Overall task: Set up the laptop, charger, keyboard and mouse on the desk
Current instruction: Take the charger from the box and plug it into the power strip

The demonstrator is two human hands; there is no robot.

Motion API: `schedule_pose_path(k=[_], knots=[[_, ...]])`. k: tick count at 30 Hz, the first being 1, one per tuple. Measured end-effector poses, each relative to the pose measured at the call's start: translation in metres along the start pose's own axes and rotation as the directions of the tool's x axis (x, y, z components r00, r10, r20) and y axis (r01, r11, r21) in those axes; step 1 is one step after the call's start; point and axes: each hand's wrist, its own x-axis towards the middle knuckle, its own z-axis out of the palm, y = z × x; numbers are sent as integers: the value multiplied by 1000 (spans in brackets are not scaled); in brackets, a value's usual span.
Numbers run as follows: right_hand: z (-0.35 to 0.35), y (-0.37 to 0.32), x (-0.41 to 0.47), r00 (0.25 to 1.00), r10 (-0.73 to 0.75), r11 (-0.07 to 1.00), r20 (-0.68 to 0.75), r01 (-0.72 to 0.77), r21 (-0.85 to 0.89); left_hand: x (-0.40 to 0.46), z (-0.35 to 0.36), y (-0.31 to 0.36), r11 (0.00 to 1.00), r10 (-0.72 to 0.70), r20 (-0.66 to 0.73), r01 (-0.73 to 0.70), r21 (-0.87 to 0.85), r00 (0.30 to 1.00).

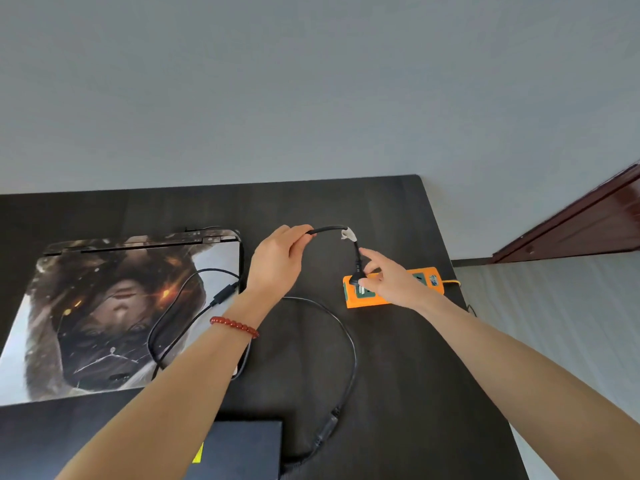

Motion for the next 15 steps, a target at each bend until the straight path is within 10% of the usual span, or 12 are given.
schedule_pose_path(k=[15], knots=[[-25, 0, 16, 992, 103, 994, -70, -101, 34, 6, 8, -1, 991, -51, 183, 73, -115, 982]])
